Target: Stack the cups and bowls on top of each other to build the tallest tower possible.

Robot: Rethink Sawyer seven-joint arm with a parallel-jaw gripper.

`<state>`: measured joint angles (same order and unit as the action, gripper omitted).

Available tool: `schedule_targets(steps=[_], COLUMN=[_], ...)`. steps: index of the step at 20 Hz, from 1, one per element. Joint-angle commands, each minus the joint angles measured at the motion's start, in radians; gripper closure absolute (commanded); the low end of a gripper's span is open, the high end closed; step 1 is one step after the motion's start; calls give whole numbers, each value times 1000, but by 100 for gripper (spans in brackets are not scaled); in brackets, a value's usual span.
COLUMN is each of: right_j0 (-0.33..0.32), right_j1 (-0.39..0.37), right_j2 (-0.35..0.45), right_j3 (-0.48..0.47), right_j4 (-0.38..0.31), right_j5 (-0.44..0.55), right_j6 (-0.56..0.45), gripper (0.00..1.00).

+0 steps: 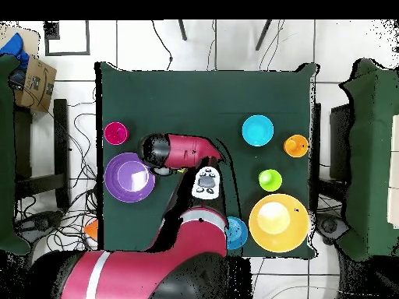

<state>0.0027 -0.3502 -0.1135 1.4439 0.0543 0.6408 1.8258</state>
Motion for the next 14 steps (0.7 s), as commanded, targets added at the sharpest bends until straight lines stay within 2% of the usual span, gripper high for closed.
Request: schedule_targets(steps=[1,9,14], right_j0=[26,47,78], right_j1=[26,120,167], right_j2=[73,79,60], right_j3=[0,-33,-75], right_j4=[26,23,38], right_j5=[-84,-224,-257], right_j6=[177,190,203], gripper=[100,100,100])
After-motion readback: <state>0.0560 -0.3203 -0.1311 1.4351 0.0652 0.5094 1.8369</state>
